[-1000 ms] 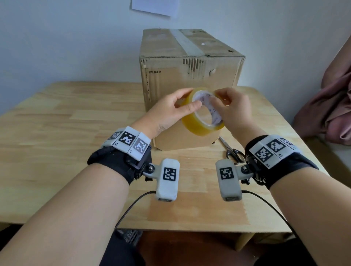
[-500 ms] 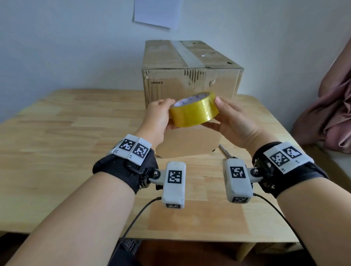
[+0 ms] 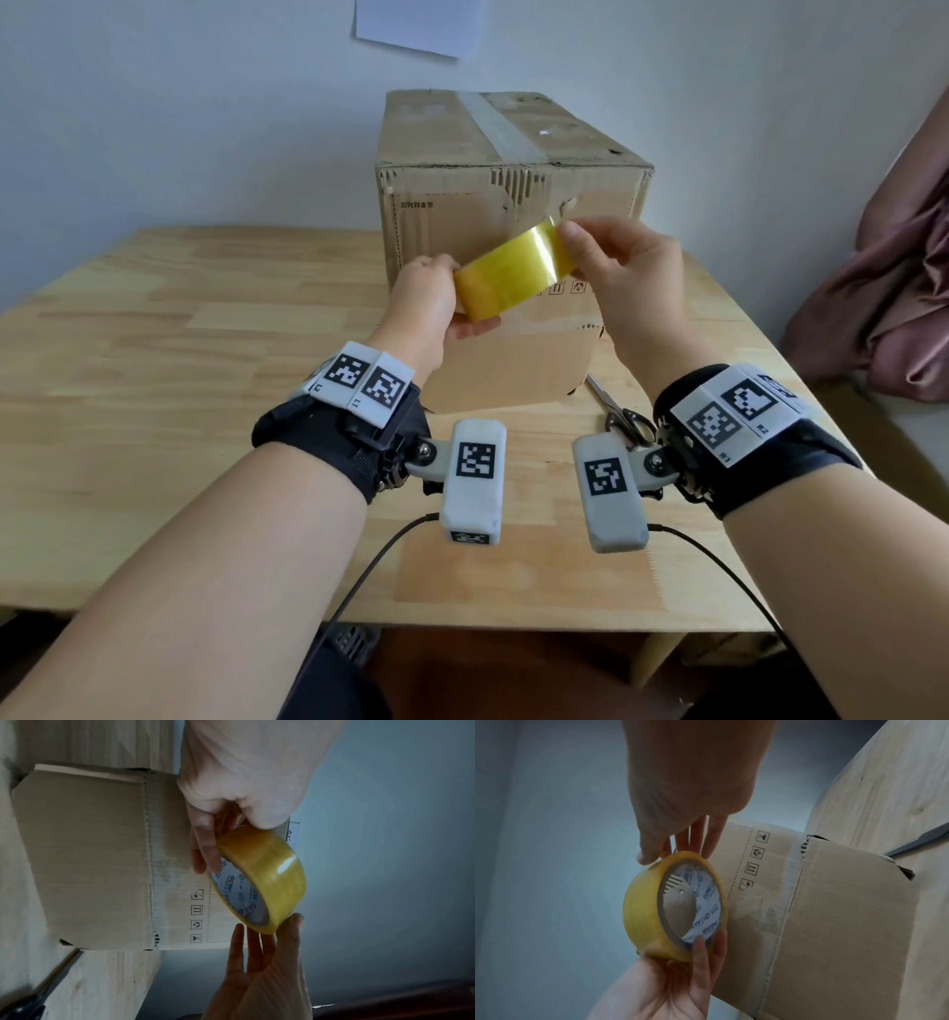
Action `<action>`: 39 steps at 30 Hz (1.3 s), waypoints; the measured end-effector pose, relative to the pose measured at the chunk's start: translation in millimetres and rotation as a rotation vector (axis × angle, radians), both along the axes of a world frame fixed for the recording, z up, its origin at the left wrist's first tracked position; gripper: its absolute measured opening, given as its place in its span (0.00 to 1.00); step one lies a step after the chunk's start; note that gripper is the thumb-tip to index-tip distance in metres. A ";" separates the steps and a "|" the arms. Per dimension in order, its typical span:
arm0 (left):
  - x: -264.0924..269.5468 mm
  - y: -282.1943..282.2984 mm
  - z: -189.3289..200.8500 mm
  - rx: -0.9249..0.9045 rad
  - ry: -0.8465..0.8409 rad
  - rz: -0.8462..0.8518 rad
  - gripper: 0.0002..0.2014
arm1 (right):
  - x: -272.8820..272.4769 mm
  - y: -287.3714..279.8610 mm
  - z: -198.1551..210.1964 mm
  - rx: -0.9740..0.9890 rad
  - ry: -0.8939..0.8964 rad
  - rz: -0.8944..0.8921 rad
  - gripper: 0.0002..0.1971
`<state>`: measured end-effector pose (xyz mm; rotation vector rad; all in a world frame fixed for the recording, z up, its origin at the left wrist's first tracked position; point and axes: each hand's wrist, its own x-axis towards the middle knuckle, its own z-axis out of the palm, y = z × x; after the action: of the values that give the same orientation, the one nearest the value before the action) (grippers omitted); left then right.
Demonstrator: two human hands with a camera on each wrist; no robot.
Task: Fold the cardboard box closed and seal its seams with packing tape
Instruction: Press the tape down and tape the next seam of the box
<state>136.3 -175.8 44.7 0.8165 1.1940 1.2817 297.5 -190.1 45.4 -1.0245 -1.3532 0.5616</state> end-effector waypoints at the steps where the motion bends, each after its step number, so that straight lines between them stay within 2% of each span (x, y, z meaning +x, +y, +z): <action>1: 0.9 0.4 1.4 -0.017 -0.010 0.003 0.09 | -0.8 -0.7 0.3 0.018 0.004 -0.016 0.05; 3: 1.7 1.3 4.5 -0.056 -0.031 0.015 0.13 | -2.2 -2.6 1.2 0.040 0.018 -0.015 0.08; 6: 2.2 1.3 8.0 -0.091 -0.011 0.009 0.15 | -4.4 -2.5 3.2 0.044 0.008 -0.010 0.07; 10: 2.7 -2.4 12.2 -0.149 0.089 -0.078 0.13 | -3.5 5.7 7.6 0.051 -0.056 -0.143 0.03; 11: 2.0 -2.4 13.0 -0.133 0.219 -0.129 0.13 | -2.2 6.9 9.5 0.044 -0.079 -0.174 0.03; 12: 0.1 -1.3 15.2 -0.071 0.451 -0.177 0.14 | -0.3 7.8 11.3 0.036 -0.115 -0.194 0.04; 14: -5.4 2.9 19.1 0.258 0.949 -0.186 0.19 | 3.1 8.1 14.4 0.012 -0.249 -0.177 0.05; 15: -6.6 0.7 22.9 0.439 1.040 -0.201 0.19 | 3.0 7.3 15.2 0.002 -0.341 -0.148 0.05; 17: -6.1 -3.1 27.6 0.626 1.034 -0.360 0.20 | 1.2 7.2 14.6 0.015 -0.483 -0.086 0.06; 19: -3.5 -2.3 25.9 0.637 1.046 -0.493 0.22 | -0.7 8.4 13.4 0.035 -0.560 -0.063 0.05; 20: -3.0 -0.2 23.1 0.643 1.044 -0.500 0.21 | -1.6 8.6 13.3 0.039 -0.592 -0.067 0.05; 25: -8.1 5.3 23.8 0.621 0.924 -0.322 0.13 | -4.0 7.8 16.3 0.081 -0.701 -0.047 0.06; 29: -7.8 5.4 30.1 0.594 0.931 -0.335 0.08 | -6.1 10.7 17.9 0.094 -0.705 -0.051 0.06; 33: -7.6 5.1 32.7 0.590 0.924 -0.301 0.07 | -9.1 11.3 18.9 0.145 -0.713 -0.098 0.07; 39: -13.0 3.7 32.2 0.545 0.871 -0.338 0.06 | -13.4 13.0 17.4 0.186 -0.777 -0.163 0.09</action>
<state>123.3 -172.0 76.9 2.0260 1.2755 0.9792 284.0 -177.1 62.9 -1.2393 -1.9244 -0.1186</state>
